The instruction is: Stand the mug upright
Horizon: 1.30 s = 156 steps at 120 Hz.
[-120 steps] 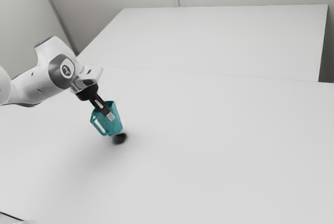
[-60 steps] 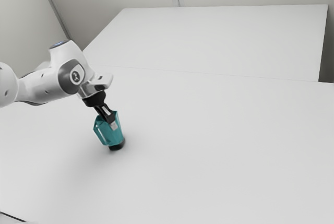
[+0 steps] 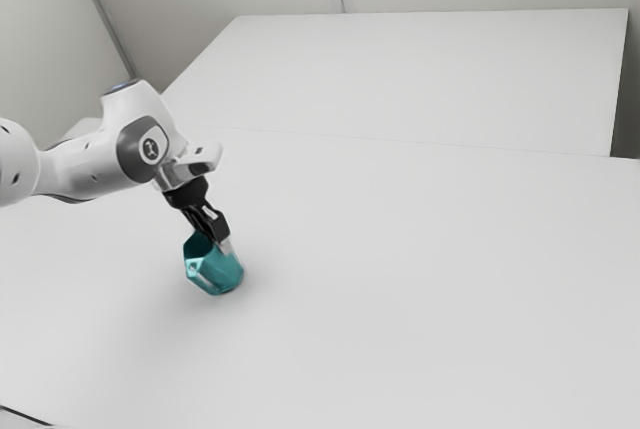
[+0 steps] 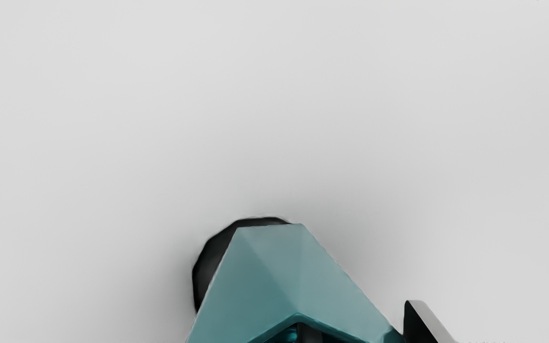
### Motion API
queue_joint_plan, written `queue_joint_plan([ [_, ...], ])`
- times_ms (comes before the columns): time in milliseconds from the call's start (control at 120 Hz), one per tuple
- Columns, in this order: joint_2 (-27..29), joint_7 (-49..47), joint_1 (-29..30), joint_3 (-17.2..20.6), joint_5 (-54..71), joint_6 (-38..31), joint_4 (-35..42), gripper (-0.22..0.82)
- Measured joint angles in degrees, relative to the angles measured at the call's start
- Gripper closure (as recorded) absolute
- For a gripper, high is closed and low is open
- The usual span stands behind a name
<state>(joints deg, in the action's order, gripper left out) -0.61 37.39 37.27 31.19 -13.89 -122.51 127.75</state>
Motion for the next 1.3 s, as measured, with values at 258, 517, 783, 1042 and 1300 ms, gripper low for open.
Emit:
queue_joint_plan([
  [258, 1.8, -2.0, 1.9, -0.3, -0.1, 1.4, -1.2, 0.35],
  [517, 2.9, -3.5, 3.0, -0.3, -0.1, 2.6, -3.3, 0.31],
  [783, 0.8, -5.7, -17.4, -18.4, 4.3, 6.0, -14.8, 0.17],
  [1042, -2.4, -7.8, -22.8, -23.3, 9.5, 13.0, -29.3, 0.05],
  [1300, -2.2, -9.1, -22.2, -23.5, 10.2, 17.4, -32.3, 0.02],
])
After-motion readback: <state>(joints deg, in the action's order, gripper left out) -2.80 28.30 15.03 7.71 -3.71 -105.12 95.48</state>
